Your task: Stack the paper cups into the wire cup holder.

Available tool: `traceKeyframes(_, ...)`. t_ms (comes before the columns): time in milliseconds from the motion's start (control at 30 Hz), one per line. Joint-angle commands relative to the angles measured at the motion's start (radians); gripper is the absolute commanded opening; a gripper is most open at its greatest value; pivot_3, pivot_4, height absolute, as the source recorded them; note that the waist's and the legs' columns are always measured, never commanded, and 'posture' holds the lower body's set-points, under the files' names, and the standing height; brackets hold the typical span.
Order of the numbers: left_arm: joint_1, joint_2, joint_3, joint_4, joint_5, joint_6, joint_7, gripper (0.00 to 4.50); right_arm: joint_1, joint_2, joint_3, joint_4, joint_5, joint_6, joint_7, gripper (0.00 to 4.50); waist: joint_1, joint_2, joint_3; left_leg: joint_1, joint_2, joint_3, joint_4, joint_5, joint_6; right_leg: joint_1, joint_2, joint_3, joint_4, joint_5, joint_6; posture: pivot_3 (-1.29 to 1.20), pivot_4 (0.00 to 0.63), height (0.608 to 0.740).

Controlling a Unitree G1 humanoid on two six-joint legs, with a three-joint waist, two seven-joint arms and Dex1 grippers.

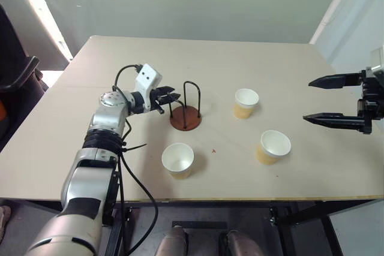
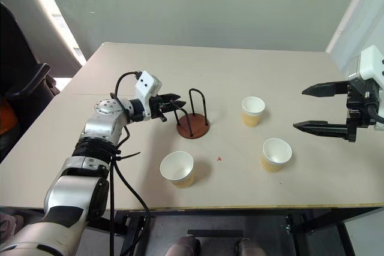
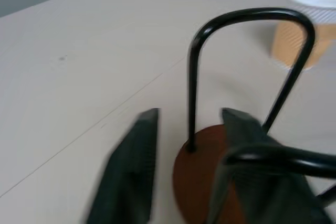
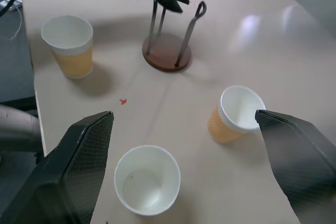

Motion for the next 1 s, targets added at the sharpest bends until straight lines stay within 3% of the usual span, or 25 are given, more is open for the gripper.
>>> traceKeyframes(33, 0.007, 0.031, 0.013, -0.086, -0.034, 0.016, -0.085, 0.27, 0.004, -0.022, -0.059, -0.030, 0.019, -0.001, -0.015, 4.50, 0.000, 0.000, 0.000, 0.000, 0.000, 0.000, 0.000, 0.000, 0.000, 0.000, 0.000, 0.000, 0.000, 0.000, 0.000, 0.00, 0.150, 0.740)
traceKeyframes(67, 0.011, 0.035, 0.012, -0.111, -0.044, 0.028, -0.111, 0.03, 0.005, -0.021, -0.057, -0.031, 0.019, -0.001, -0.017, 4.50, 0.000, 0.000, 0.000, 0.000, 0.000, 0.001, 0.000, 0.000, 0.000, 0.000, 0.000, 0.001, 0.000, 0.000, 0.000, 0.00, 0.150, 0.740)
traceKeyframes(300, 0.006, 0.027, -0.021, -0.351, -0.136, 0.162, -0.280, 0.03, -0.011, -0.014, -0.031, -0.028, 0.019, -0.010, -0.033, 4.50, 0.004, 0.000, 0.000, -0.001, -0.006, 0.002, 0.001, -0.002, 0.001, -0.001, -0.003, 0.002, 0.000, -0.003, 0.004, 0.00, 0.150, 0.740)
traceKeyframes(500, -0.008, -0.034, -0.121, -0.501, -0.163, 0.222, -0.376, 0.03, -0.008, -0.012, -0.032, -0.032, 0.021, -0.011, -0.039, 4.50, 0.005, 0.000, 0.000, -0.001, -0.008, 0.003, 0.004, -0.008, 0.011, 0.000, -0.005, 0.005, 0.000, -0.003, 0.007, 0.00, 0.150, 0.740)
traceKeyframes(700, 0.024, -0.128, -0.245, -0.490, -0.031, 0.185, -0.244, 0.03, 0.069, -0.024, -0.057, -0.097, 0.060, 0.023, 0.000, 4.50, 0.005, 0.000, 0.000, 0.000, -0.008, 0.006, 0.006, -0.011, 0.017, 0.000, -0.005, 0.010, 0.001, -0.003, 0.009, 0.00, 0.150, 0.740)
traceKeyframes(1000, 0.162, -0.112, -0.296, -0.663, -0.032, 0.285, -0.228, 0.03, 0.125, -0.004, -0.027, -0.256, 0.184, 0.100, -0.035, 4.50, -0.006, 0.002, 0.001, 0.001, -0.011, 0.014, 0.011, -0.013, 0.015, 0.000, -0.003, 0.020, 0.000, -0.006, 0.016, 0.00, 0.150, 0.740)
